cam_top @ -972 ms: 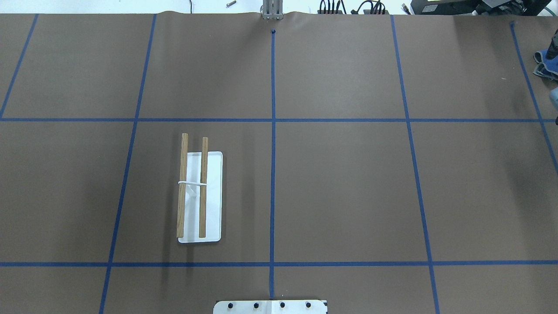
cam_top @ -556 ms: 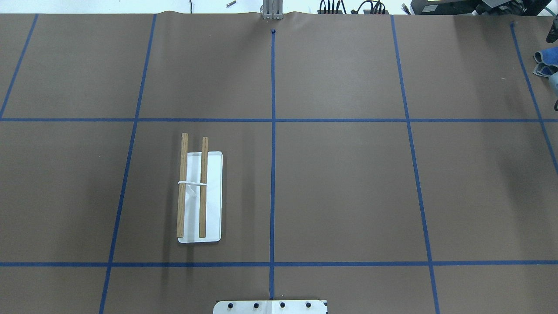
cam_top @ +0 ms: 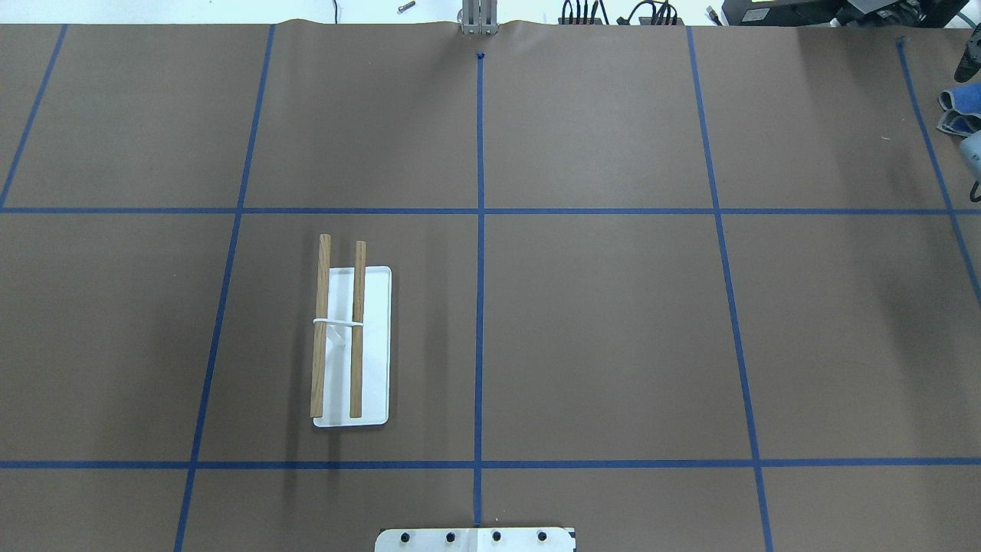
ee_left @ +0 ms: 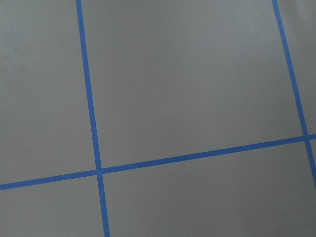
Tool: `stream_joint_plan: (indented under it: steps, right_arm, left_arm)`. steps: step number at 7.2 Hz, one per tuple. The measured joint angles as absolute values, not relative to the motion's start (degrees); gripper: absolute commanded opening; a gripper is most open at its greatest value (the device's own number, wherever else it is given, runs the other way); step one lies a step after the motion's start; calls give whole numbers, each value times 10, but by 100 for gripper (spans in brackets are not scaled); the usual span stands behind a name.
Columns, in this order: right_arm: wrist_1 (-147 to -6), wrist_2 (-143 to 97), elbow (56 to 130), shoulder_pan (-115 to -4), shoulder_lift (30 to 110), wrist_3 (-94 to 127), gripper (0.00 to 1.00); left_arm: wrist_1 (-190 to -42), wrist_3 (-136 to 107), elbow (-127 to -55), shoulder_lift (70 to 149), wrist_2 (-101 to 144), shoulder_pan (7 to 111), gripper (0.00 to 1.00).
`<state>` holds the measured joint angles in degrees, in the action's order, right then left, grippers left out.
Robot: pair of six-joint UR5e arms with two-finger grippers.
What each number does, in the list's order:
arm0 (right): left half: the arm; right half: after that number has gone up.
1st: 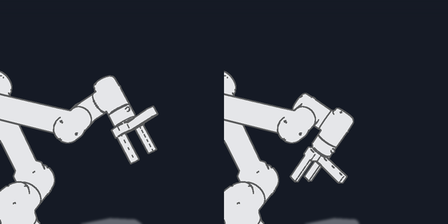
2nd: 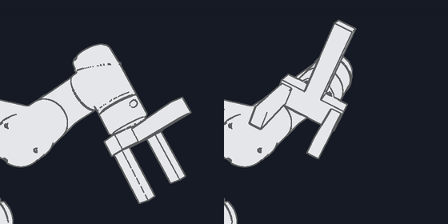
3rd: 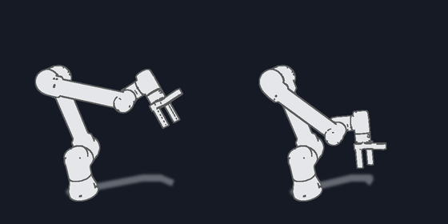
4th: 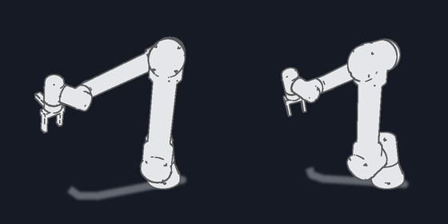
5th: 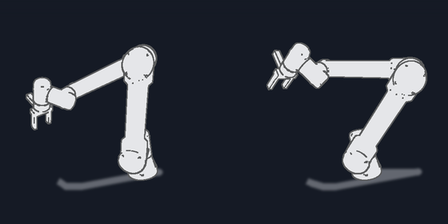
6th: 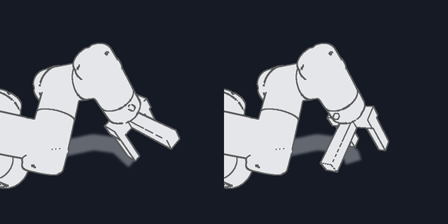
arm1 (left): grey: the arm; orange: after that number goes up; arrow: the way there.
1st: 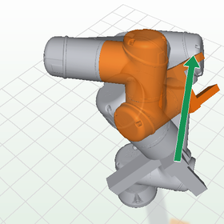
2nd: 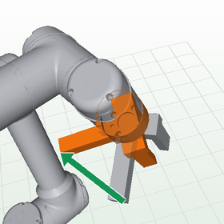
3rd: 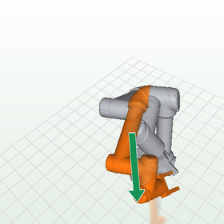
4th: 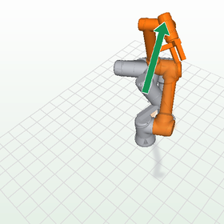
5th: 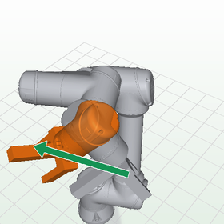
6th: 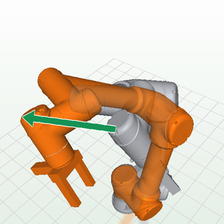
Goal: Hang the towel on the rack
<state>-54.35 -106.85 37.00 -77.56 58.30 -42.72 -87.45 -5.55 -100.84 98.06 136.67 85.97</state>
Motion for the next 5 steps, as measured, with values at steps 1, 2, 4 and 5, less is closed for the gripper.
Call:
stream_joint_plan:
  steps: [1, 2, 4, 5]
  right_arm:
    - [-543, -1064, 370, -768, 586, -427, 78]
    - [-544, -1060, 369, -763, 588, -427, 65]
    - [-544, -1054, 369, -758, 589, -426, 17]
    - [-544, -1053, 369, -758, 589, -426, 0]
  left_arm:
    - [-875, -55, -1007, 980, 1367, 860, 98]
    - [-875, -55, -1007, 980, 1367, 860, 98]
    - [-875, -55, -1006, 980, 1367, 860, 98]
    - [-875, -55, -1006, 980, 1367, 860, 98]
